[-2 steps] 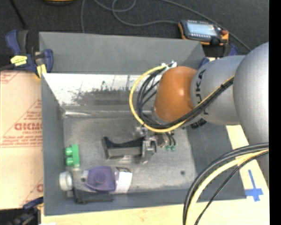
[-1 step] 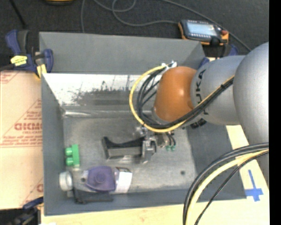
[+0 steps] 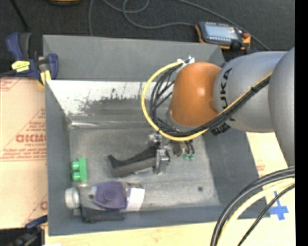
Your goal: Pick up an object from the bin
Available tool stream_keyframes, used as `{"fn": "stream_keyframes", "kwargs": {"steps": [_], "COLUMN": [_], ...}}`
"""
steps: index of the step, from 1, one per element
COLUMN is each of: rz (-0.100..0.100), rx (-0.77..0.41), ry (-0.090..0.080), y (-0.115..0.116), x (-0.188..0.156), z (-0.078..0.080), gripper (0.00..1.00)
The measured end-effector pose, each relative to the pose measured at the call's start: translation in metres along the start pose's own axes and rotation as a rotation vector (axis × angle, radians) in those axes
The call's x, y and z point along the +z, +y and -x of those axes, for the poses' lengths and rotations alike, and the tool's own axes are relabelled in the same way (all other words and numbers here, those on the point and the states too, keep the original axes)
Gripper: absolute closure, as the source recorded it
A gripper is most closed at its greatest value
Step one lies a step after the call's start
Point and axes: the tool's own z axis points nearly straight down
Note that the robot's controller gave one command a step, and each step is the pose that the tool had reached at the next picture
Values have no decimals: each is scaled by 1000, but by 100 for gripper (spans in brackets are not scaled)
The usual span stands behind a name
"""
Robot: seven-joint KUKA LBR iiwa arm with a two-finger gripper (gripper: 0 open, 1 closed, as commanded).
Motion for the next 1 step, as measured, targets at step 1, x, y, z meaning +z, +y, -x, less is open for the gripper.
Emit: {"fn": "stream_keyframes", "kwargs": {"steps": [1], "rz": [0], "rx": [-29], "ry": [-21], "y": [35], "x": [6], "z": [-21], "gripper": [100]}}
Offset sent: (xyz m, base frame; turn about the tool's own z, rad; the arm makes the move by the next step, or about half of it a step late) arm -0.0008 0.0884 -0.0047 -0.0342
